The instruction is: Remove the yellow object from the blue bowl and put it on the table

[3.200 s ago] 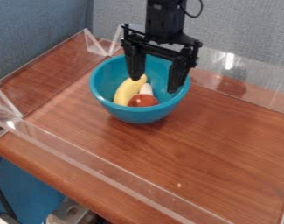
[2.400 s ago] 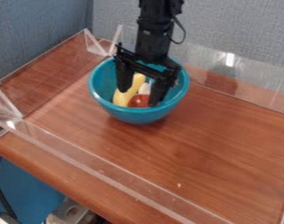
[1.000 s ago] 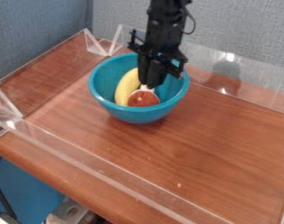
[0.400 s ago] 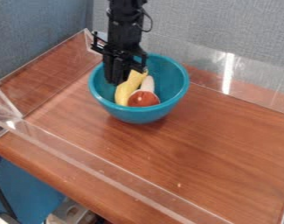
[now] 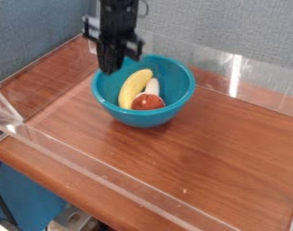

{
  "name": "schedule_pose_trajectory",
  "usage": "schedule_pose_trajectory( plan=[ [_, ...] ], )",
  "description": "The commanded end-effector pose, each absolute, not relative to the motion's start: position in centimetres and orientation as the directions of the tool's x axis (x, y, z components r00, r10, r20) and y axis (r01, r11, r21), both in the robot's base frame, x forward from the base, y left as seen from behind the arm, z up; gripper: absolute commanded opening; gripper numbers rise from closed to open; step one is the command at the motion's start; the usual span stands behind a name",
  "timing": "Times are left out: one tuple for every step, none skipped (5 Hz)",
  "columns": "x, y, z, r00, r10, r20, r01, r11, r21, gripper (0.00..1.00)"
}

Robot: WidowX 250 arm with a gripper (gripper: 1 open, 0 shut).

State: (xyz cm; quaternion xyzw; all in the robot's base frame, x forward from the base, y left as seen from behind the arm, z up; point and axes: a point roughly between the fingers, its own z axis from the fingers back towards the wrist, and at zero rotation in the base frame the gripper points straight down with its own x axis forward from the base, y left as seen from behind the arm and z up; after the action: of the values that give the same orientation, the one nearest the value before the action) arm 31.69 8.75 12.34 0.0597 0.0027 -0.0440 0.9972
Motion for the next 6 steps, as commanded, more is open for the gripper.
schedule_pose_trajectory(
  plan=[
    [31.6, 7.0, 14.8, 0.994, -0.099, 0.051, 0.091, 0.985, 0.148, 0.00],
    [32.1, 6.8, 13.9, 0.996, -0.080, 0.038, 0.074, 0.986, 0.148, 1.00],
    [32.5, 6.9, 12.9, 0.998, -0.051, 0.023, 0.047, 0.988, 0.147, 1.00],
    [32.8, 6.9, 11.5, 0.999, -0.040, 0.003, 0.039, 0.988, 0.151, 1.00],
    [32.7, 6.7, 10.4, 1.000, 0.000, -0.012, 0.001, 0.990, 0.144, 1.00],
    [33.1, 7.0, 8.9, 1.000, 0.005, -0.027, -0.001, 0.990, 0.138, 1.00]
  ],
)
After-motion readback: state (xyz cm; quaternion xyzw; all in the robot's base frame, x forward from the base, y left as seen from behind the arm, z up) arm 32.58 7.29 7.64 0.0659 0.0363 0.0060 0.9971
